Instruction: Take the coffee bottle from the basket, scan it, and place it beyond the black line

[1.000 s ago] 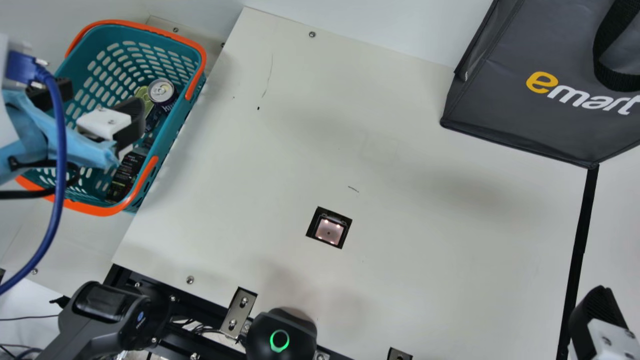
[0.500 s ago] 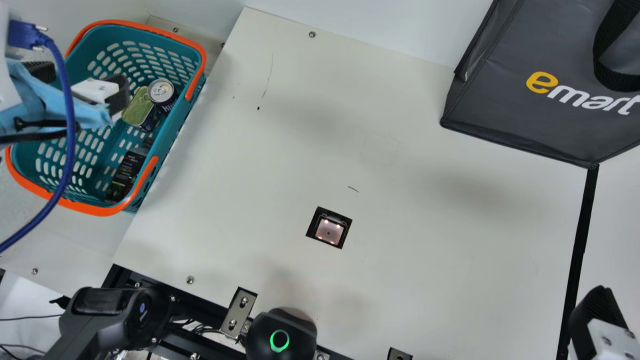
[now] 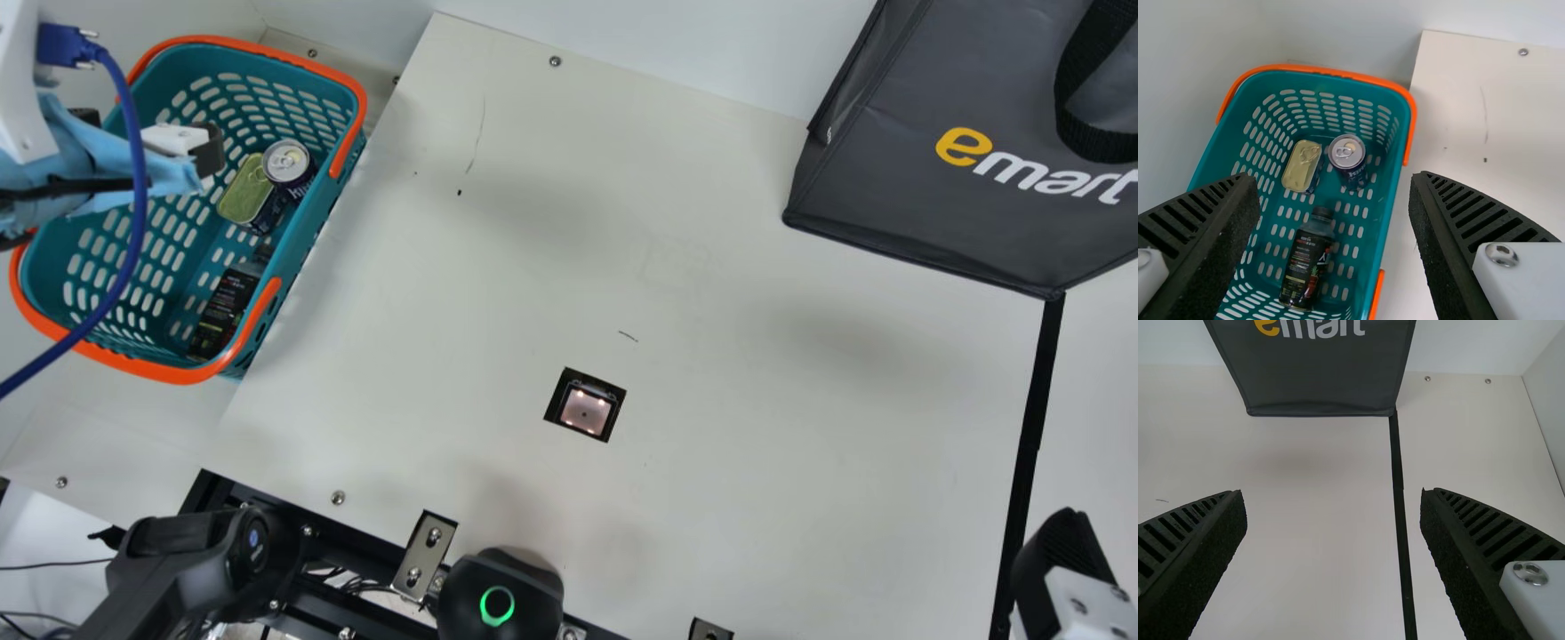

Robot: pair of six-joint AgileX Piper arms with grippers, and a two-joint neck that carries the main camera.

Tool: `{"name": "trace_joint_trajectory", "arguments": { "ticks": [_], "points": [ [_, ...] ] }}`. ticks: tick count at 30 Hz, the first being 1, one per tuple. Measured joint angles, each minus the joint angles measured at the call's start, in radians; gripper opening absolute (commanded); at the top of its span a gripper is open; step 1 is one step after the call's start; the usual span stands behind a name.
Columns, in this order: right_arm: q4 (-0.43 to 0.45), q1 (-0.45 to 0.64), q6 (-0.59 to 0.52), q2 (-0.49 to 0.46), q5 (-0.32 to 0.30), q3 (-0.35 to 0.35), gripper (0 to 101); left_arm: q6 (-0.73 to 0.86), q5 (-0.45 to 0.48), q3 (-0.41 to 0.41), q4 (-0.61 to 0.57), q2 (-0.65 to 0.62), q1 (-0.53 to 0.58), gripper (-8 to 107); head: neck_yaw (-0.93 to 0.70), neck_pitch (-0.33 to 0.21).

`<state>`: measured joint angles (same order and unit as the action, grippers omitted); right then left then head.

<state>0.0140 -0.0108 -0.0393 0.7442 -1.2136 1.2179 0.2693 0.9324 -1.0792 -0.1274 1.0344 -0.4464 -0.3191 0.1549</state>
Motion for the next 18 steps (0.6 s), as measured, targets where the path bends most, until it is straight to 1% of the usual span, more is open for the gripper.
{"name": "trace_joint_trajectory", "arguments": {
  "ticks": [12, 18],
  "points": [
    [0.0, 0.0, 0.0, 0.0, 0.0, 0.0, 91, 0.112, -0.082, 0.023, -0.077, 0.112, -0.085, 90, 0.0, 0.0],
    [0.0, 0.0, 0.0, 0.0, 0.0, 0.0, 91, 0.192, -0.095, 0.023, -0.124, 0.172, -0.134, 90, 0.002, 0.0]
  ]
}}
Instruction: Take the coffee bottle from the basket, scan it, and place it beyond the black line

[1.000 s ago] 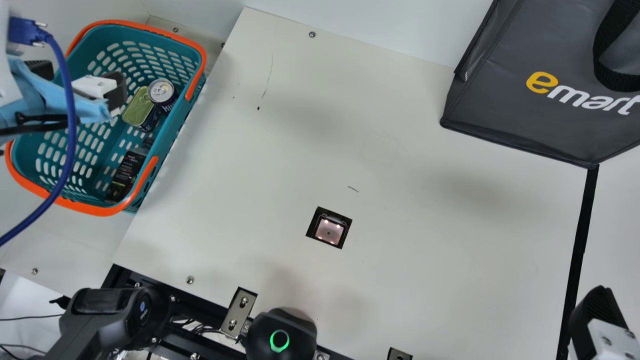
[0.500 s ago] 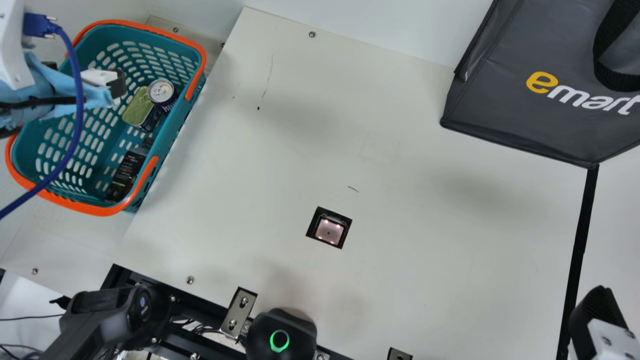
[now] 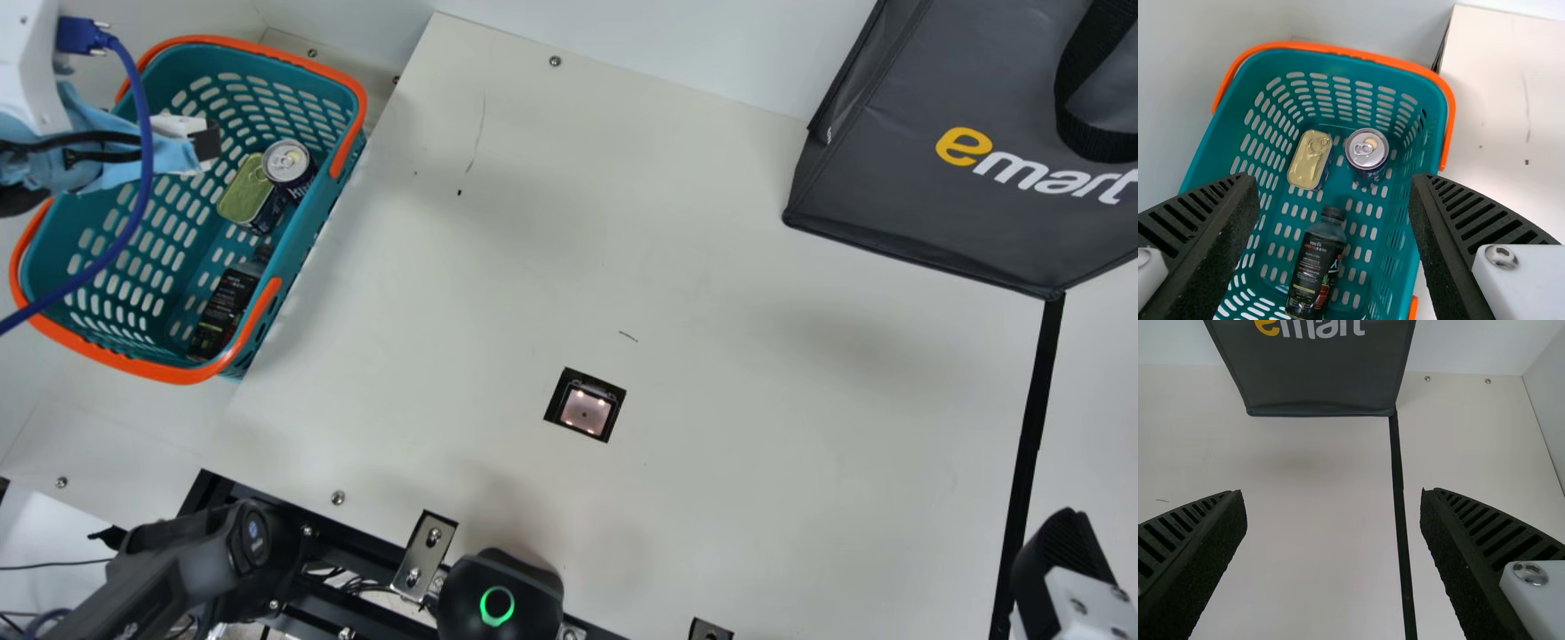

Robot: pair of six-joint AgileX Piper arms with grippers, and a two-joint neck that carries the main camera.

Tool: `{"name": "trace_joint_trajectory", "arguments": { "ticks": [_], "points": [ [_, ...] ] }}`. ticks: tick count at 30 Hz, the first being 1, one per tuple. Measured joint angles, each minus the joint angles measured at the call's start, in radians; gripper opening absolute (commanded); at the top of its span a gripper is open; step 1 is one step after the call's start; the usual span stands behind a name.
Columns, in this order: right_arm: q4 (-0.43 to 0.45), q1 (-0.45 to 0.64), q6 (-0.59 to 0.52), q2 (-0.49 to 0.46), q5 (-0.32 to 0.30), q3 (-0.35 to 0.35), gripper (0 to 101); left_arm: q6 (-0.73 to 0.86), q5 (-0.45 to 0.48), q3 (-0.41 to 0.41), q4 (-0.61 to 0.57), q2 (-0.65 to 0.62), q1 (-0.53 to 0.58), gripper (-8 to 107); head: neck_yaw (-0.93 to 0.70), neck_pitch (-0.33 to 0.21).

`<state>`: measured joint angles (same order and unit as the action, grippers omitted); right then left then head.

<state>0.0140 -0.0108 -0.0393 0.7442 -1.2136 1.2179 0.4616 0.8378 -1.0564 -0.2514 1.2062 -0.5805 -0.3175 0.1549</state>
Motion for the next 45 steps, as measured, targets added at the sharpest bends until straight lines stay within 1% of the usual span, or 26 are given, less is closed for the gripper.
{"name": "trace_joint_trajectory", "arguments": {
  "ticks": [9, 19, 29, 45],
  "points": [
    [0.0, 0.0, 0.0, 0.0, 0.0, 0.0, 91, 0.125, -0.029, 0.001, -0.055, 0.101, -0.062, 90, -0.002, 0.0],
    [0.0, 0.0, 0.0, 0.0, 0.0, 0.0, 91, 0.242, -0.071, 0.004, -0.088, 0.212, -0.082, 90, -0.002, 0.0],
    [0.0, 0.0, 0.0, 0.0, 0.0, 0.0, 91, 0.318, -0.127, 0.025, -0.093, 0.313, -0.088, 90, -0.002, 0.0],
    [0.0, 0.0, 0.0, 0.0, 0.0, 0.0, 91, 0.366, -0.206, 0.049, -0.101, 0.444, -0.079, 90, -0.002, 0.0]
  ]
}}
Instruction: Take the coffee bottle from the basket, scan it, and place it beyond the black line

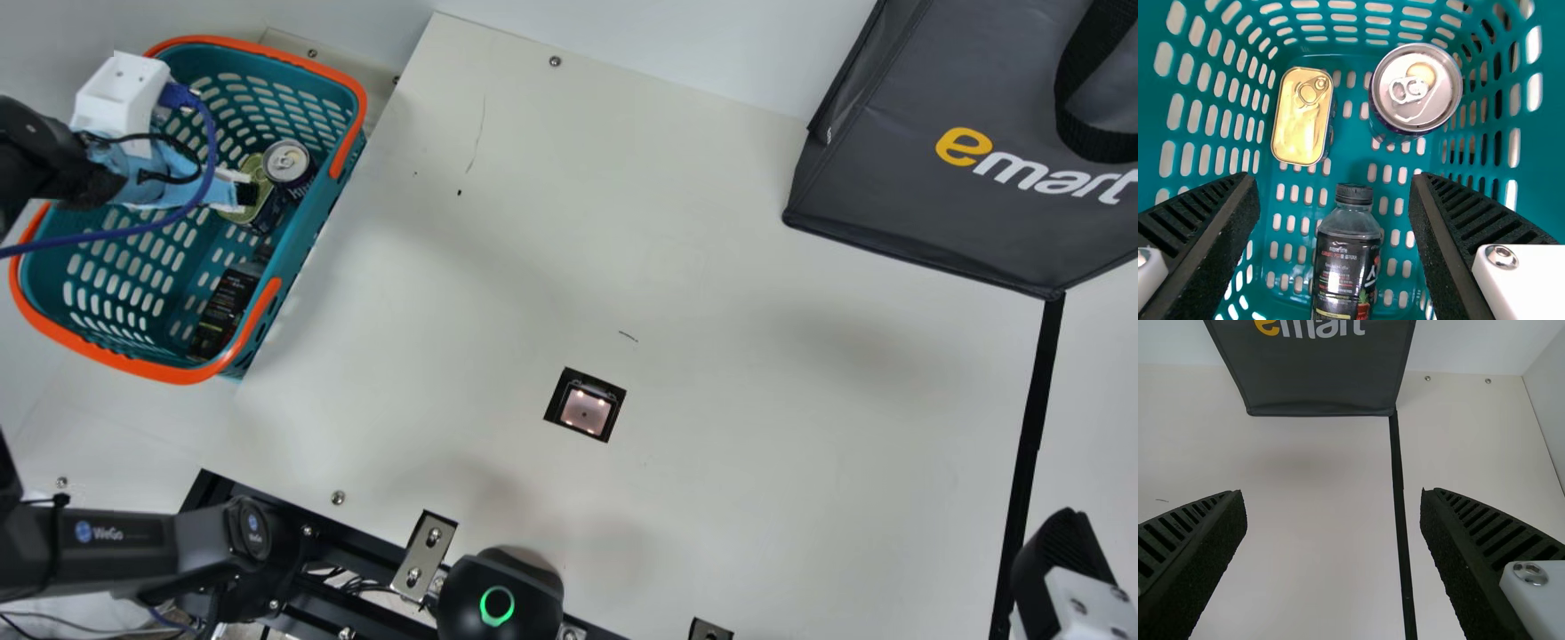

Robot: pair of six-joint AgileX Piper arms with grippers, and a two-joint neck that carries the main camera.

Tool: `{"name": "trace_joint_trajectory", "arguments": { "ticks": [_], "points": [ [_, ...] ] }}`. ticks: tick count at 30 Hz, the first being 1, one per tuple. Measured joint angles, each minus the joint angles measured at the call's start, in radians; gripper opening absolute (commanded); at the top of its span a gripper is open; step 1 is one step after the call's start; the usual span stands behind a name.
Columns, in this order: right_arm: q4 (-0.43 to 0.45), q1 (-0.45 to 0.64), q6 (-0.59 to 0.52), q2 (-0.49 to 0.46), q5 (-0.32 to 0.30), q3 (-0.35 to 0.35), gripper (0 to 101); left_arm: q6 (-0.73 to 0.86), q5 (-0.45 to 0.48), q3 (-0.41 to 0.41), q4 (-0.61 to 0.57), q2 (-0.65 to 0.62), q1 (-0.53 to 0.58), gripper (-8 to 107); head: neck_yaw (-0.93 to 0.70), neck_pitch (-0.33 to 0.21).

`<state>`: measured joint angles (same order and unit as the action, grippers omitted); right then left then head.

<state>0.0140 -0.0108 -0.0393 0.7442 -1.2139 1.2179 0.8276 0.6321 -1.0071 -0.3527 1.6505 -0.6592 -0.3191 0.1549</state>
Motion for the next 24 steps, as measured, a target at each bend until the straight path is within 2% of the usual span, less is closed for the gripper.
{"name": "trace_joint_trajectory", "arguments": {
  "ticks": [24],
  "points": [
    [0.0, 0.0, 0.0, 0.0, 0.0, 0.0, 91, 0.12, -0.184, 0.101, -0.041, 0.152, -0.004, 90, 0.0, 0.0]
  ]
}}
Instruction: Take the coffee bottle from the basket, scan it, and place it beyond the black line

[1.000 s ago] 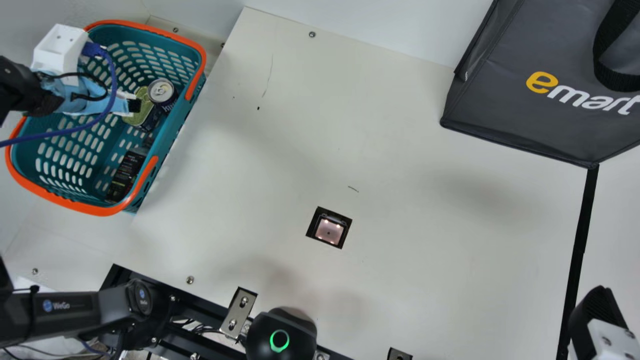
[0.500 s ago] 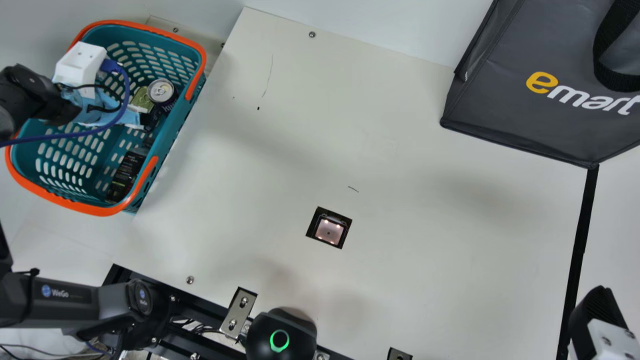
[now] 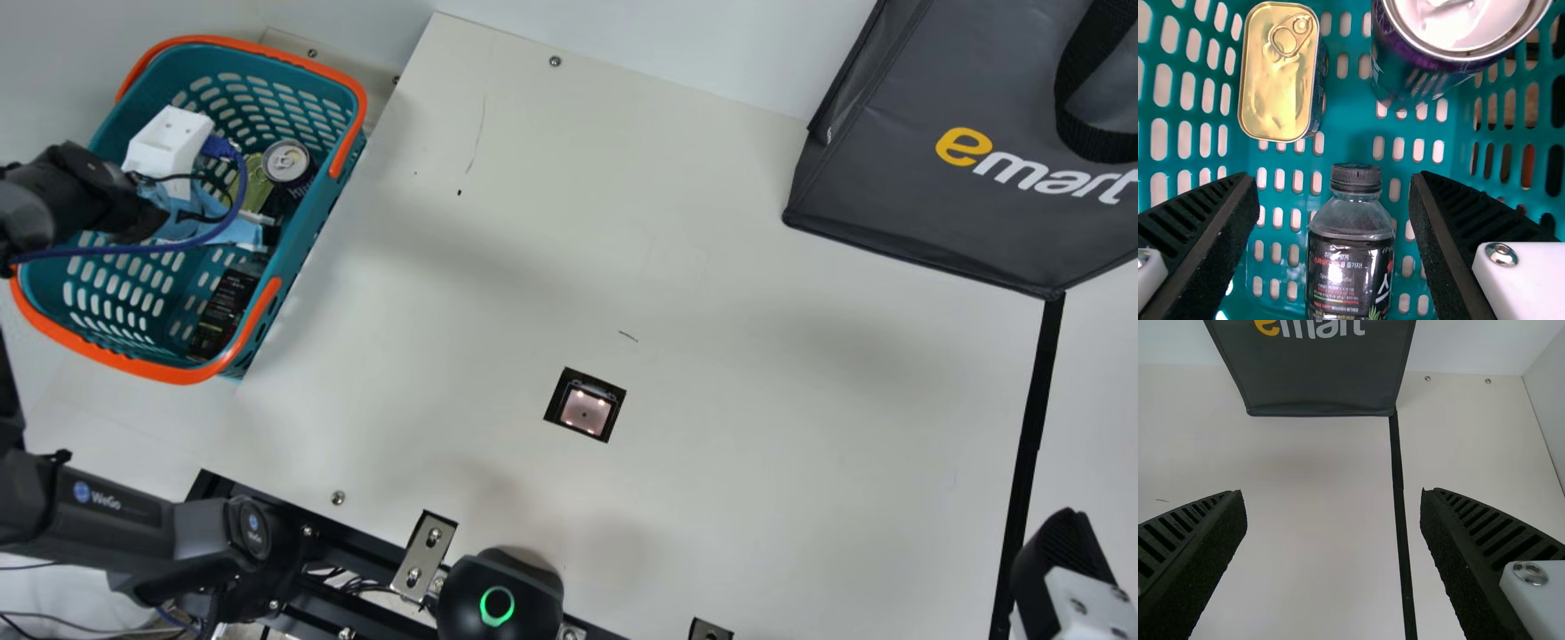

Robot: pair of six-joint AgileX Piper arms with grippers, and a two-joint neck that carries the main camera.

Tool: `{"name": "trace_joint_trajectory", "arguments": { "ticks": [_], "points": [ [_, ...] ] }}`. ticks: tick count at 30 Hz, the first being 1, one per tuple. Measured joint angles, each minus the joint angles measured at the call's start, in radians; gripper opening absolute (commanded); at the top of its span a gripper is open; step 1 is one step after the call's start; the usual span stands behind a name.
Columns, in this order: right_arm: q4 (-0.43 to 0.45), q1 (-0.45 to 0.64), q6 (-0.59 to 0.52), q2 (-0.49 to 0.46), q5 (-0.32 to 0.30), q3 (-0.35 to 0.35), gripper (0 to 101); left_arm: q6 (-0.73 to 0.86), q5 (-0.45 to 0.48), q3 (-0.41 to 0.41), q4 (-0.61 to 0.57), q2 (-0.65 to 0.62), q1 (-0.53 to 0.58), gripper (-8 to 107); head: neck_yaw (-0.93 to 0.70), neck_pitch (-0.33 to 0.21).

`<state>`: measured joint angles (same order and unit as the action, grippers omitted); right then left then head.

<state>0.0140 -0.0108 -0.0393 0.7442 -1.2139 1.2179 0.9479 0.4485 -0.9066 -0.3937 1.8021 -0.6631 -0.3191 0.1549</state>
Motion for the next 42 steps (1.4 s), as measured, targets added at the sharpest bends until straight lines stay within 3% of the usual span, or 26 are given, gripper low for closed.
{"name": "trace_joint_trajectory", "arguments": {
  "ticks": [13, 42],
  "points": [
    [0.0, 0.0, 0.0, 0.0, 0.0, 0.0, 91, 0.078, -0.08, 0.035, -0.056, 0.073, 0.008, 90, 0.0, 0.0],
    [0.0, 0.0, 0.0, 0.0, 0.0, 0.0, 91, 0.115, -0.199, 0.033, -0.113, 0.217, 0.05, 90, 0.0, 0.0]
  ]
}}
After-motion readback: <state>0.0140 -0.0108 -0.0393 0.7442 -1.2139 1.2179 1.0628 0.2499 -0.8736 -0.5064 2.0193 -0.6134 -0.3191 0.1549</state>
